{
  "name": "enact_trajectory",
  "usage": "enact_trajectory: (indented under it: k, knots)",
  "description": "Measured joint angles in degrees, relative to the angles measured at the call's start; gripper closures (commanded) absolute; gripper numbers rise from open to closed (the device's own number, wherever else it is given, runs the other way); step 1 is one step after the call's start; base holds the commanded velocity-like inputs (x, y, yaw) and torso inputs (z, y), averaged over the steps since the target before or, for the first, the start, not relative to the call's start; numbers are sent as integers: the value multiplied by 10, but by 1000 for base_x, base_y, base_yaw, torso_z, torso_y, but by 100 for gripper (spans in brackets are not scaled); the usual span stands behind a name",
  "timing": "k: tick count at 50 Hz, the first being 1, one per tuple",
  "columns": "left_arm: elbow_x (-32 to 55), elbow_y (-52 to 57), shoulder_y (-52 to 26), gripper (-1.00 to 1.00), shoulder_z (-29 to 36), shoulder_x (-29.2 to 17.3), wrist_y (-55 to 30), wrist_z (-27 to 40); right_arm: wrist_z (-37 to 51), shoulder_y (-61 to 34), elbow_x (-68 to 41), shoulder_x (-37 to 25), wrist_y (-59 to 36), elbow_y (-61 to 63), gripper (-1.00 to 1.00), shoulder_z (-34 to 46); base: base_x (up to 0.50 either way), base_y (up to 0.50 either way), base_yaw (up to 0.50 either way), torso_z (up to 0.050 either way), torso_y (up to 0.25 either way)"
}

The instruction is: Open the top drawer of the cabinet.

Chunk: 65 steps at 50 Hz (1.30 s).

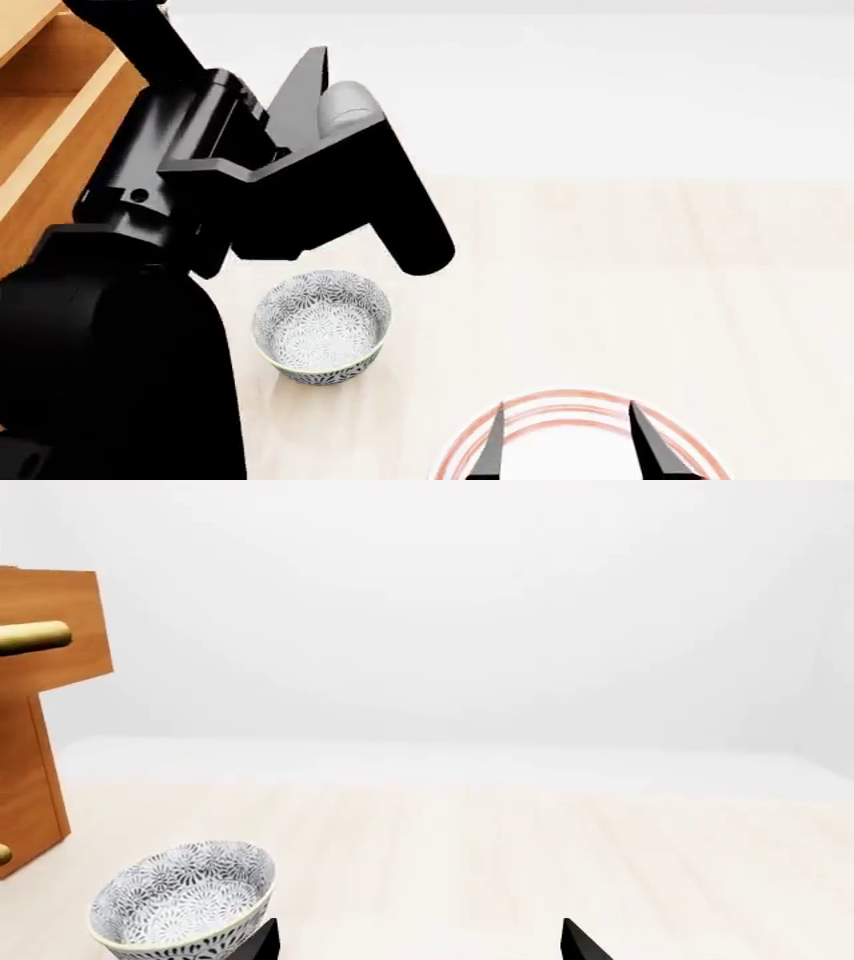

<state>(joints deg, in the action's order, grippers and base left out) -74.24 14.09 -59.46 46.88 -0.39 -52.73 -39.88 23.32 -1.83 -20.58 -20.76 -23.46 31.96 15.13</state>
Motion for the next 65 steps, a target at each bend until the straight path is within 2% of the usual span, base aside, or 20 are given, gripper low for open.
enact_trajectory:
  k: [9,16,23,32,39,43,65]
  knots:
    - [-17,22,-145,-100,36,-1,-189,-202,5,9,-5,-7,-2,18,-100,-6,0,0,0,0,0]
    - [-38,-6,-249,-100,-8,1,-281,-349,8,17,-8,-11,-1,30,-100,-10,0,0,0,0,0]
    - [-15,-56,-328,-100,-87,3,-327,-425,12,22,-9,-15,-3,39,-100,-11,0,0,0,0,0]
    - [6,-146,-382,-100,-181,3,-354,-470,12,25,-8,-18,0,36,-100,-10,0,0,0,0,0]
    - [-2,-209,-397,-100,-242,3,-363,-485,11,23,-8,-17,2,30,-100,-8,0,0,0,0,0]
    - [9,-240,-401,-100,-271,4,-366,-472,11,21,-7,-17,3,25,-100,-6,0,0,0,0,0]
    - [226,-321,-364,-100,-361,4,-372,-200,10,17,-5,-15,10,5,-100,1,0,0,0,0,0]
